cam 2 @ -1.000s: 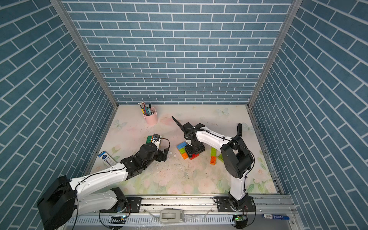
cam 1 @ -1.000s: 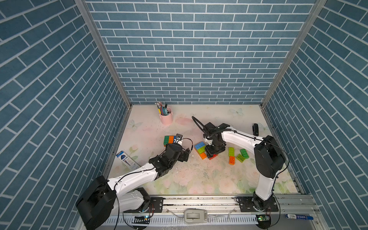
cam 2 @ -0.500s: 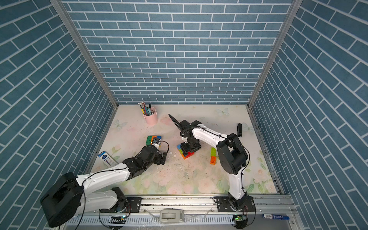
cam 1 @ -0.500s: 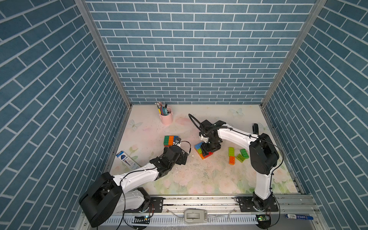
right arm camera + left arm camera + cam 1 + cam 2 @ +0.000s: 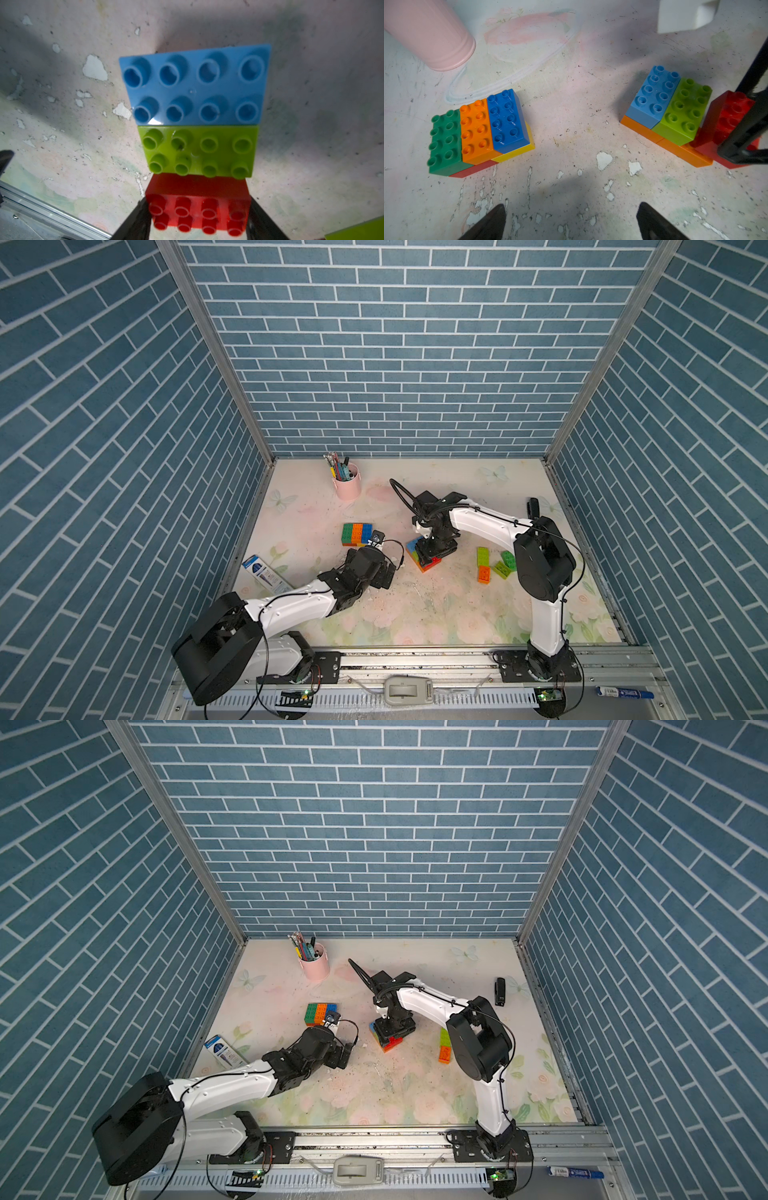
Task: Assemble a rectangle with lego
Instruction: Assemble the lego brick with the lego brick.
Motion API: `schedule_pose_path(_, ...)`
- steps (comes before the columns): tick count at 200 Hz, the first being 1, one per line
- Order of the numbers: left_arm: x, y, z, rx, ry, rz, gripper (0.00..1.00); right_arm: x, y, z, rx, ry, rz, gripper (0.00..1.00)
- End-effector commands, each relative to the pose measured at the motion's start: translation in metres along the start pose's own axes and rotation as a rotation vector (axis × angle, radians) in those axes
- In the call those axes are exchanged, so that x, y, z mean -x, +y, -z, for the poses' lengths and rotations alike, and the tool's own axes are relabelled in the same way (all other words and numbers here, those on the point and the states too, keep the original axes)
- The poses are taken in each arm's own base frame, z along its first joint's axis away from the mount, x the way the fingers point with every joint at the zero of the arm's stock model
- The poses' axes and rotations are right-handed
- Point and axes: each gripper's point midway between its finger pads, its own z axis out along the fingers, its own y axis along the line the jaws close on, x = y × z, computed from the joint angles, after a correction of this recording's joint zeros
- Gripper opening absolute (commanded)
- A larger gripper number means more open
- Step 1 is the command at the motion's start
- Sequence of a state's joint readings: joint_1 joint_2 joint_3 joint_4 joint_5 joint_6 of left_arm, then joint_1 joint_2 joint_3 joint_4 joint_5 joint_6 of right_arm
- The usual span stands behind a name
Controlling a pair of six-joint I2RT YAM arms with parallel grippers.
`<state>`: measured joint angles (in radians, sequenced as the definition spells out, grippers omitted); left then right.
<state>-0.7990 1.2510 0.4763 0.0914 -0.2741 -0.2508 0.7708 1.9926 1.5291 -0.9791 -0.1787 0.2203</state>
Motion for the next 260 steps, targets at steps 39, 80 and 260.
schedule_pose_path(39, 0.005, -0.005, 0.0, -0.021, -0.023, 0.0, 0.99, 0.005, -0.002, -0.005, -0.023, 0.004, 0.006, 0.48)
schedule_pose_path(80, 0.005, -0.005, 0.001, -0.024, -0.026, 0.003, 0.99, 0.007, -0.004, -0.006, -0.028, -0.002, 0.004, 0.48)
schedule_pose_path(260, 0.004, -0.001, 0.005, -0.012, -0.04, 0.002, 0.99, -0.001, -0.018, -0.019, -0.131, 0.022, -0.055, 0.42)
